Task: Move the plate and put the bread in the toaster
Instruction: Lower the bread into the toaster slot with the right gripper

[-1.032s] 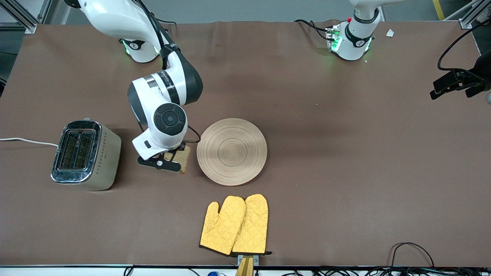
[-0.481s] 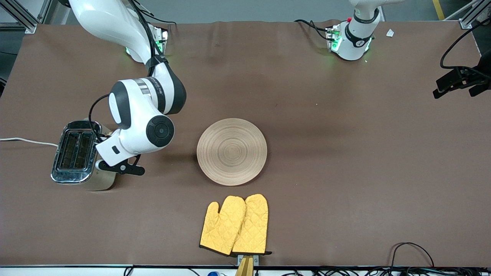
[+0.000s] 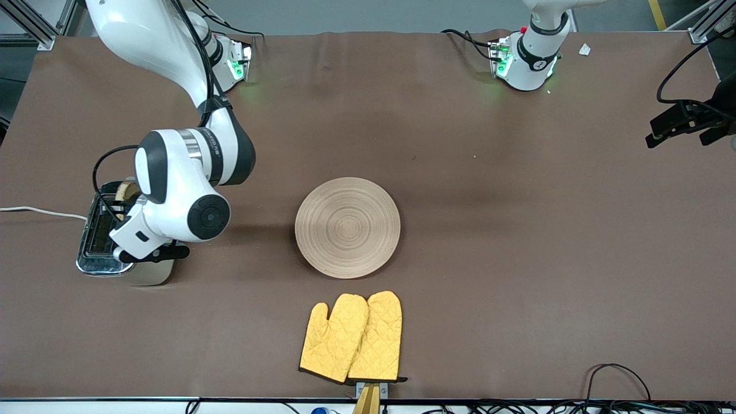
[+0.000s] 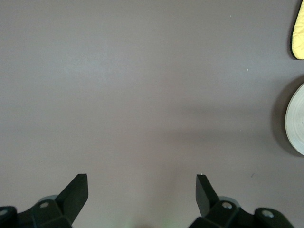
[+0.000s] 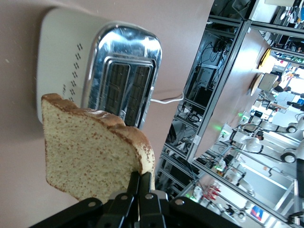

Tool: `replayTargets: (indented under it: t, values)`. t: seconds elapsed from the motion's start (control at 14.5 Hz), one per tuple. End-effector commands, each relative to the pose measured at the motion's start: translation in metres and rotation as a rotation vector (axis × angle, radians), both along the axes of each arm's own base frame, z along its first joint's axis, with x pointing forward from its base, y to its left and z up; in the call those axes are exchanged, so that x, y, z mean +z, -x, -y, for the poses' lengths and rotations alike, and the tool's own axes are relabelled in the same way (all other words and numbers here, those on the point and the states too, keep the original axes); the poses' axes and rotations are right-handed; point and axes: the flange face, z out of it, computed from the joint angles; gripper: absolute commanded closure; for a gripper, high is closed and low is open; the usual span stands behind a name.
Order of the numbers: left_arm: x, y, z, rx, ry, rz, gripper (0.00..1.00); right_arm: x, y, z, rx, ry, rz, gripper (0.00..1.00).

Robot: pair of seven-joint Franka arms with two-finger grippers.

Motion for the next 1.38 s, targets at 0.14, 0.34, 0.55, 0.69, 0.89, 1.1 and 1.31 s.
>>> replayTargets:
  t: [0.14, 0.34, 0.55, 0.69, 0.89, 1.1, 1.31]
  values:
    - [0.0, -0.002, 0.004, -0.013, -0.006, 0.005, 0.0, 0.009, -0.004, 0.026, -0.002, 0.012, -0.048, 1.0]
    - [0.0, -0.002, 0.004, -0.011, -0.003, 0.007, 0.0, 0.015, -0.013, 0.047, -0.038, 0.02, -0.008, 1.0]
    - [-0.003, -0.003, 0.004, -0.01, -0.003, 0.0, 0.0, 0.022, -0.021, 0.065, -0.053, 0.06, 0.037, 1.0]
    - [-0.003, -0.003, 0.004, -0.01, -0.003, 0.0, 0.0, 0.017, -0.028, 0.072, -0.028, 0.047, 0.058, 1.0]
    - [-0.003, -0.003, 0.004, -0.01, -0.003, 0.002, 0.0, 0.0, -0.033, 0.079, -0.033, 0.054, 0.046, 1.0]
    - [-0.003, -0.003, 0.004, -0.01, -0.003, 0.002, 0.0, -0.012, -0.038, 0.081, -0.024, 0.051, 0.049, 1.0]
    - [-0.003, -0.003, 0.006, -0.019, -0.004, 0.002, 0.0, -0.015, -0.039, 0.084, -0.02, 0.048, 0.049, 1.0]
